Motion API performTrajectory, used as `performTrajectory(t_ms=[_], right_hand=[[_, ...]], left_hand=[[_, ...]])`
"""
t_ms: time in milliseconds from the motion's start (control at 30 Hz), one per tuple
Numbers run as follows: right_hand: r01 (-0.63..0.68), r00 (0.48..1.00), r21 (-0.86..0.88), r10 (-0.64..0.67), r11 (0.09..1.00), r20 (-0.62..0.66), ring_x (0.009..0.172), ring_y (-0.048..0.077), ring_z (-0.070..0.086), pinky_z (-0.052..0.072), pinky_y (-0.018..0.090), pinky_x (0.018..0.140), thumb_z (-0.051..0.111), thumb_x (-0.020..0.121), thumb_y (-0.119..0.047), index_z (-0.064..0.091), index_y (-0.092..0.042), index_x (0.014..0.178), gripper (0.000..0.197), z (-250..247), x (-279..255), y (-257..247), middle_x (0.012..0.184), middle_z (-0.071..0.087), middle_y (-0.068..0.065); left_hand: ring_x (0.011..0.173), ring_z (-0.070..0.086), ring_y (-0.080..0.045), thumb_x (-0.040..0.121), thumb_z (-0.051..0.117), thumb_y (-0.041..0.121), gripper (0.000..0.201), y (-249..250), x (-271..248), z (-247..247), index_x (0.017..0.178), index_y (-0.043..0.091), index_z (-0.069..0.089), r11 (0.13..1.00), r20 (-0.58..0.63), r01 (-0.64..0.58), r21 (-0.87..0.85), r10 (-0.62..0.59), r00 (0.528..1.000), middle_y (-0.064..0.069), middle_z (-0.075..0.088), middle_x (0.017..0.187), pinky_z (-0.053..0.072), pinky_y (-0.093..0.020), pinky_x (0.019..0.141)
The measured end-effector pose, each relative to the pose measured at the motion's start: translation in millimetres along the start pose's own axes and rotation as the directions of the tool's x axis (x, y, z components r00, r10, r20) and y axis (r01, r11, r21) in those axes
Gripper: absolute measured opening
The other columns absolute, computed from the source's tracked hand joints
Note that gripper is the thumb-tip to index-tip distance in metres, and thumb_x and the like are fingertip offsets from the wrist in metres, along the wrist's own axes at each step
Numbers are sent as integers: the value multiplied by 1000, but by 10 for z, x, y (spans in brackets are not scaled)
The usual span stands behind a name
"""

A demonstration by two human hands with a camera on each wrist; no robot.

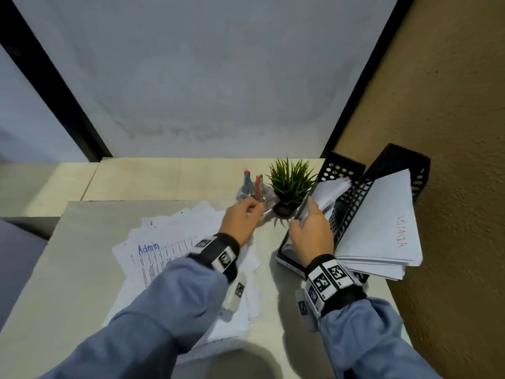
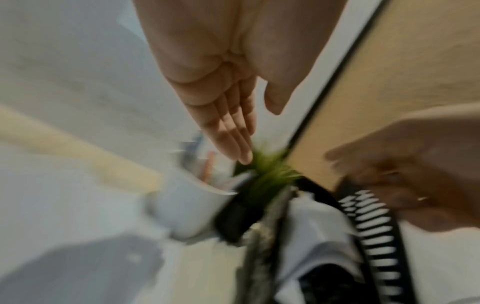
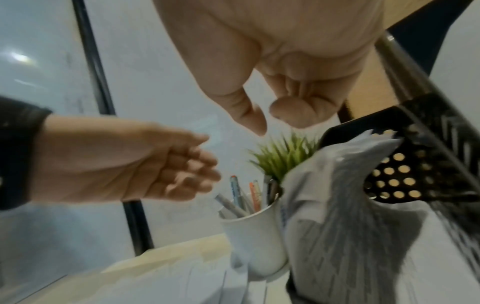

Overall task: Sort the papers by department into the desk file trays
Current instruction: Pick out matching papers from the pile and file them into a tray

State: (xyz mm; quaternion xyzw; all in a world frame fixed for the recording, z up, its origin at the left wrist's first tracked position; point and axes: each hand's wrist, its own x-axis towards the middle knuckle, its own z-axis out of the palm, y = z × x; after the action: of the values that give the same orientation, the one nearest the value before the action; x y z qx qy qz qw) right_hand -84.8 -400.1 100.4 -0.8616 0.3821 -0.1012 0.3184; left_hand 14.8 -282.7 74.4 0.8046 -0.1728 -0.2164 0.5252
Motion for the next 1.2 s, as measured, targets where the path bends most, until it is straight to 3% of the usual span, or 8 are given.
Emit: performTrajectory(t_ms=[133,300,467,600,900,1033,1100,1200], right_hand=[[150,979,53,-156,987,132,97,31,58,46,35,78,48,88,-16,46,-17,130,43,355,-289,-130,96,58,7],[2,897,-56,23,998,442,108,28,57,43,29,89,53,87,-14,53,-10,124,37,1009,-500,-23,118,60,13],[-16,828,-88,62,996,557,59,16,38,27,24,50,55,83,-11,38,-11,65,24,1377,-700,41,64,36,1],[-36,829,-92,81,995,553,54,13,25,19,25,47,57,80,-10,36,-9,71,23,1494,-789,-7,62,27,-1],[-167,826,-5,143,986,545,54,12,20,16,28,50,57,75,-4,23,-16,60,39,1539,-836,33,61,20,-2],[-206,812,33,152,978,563,56,13,19,17,27,53,62,75,-7,22,-17,60,43,1576,-806,54,63,19,-2],[-243,816,57,172,968,552,58,14,22,20,24,55,66,74,-8,26,-18,62,43,1576,-783,88,65,23,-1],[-399,798,291,173,869,577,95,20,55,39,18,79,69,78,-1,55,-9,111,37,1589,-743,113,105,53,8]], left_hand=[[93,64,-28,88,56,18,15,-888,-282,-571,100,11,62,944,-265,312,106,-276,924,-12,68,105,52,-36,88],[117,46,-40,85,58,19,49,-1603,-734,-1028,128,1,44,711,-431,661,240,-532,729,-21,44,131,41,-43,99],[121,42,-41,85,60,22,56,-1731,-949,-1136,130,-3,37,646,-492,738,193,-587,643,-23,41,133,38,-46,102],[117,49,-42,81,69,23,60,-1789,-987,-1181,126,0,38,683,-493,729,39,-622,609,-23,46,129,43,-47,97],[79,60,-33,92,52,13,16,-1848,-1200,-1404,96,3,64,819,-477,555,148,-432,765,-19,68,94,52,-35,77],[115,56,-27,92,49,5,27,-1866,-1305,-1401,111,10,69,926,-457,333,178,-222,861,-9,57,131,46,-34,100],[112,52,-19,87,52,-3,26,-1843,-1331,-1358,93,10,74,969,-493,218,118,-133,860,-3,48,131,46,-22,91],[95,53,-16,81,45,-14,46,-1740,-1309,-1309,58,18,68,974,-521,225,-26,-205,829,0,53,109,37,-8,72]])
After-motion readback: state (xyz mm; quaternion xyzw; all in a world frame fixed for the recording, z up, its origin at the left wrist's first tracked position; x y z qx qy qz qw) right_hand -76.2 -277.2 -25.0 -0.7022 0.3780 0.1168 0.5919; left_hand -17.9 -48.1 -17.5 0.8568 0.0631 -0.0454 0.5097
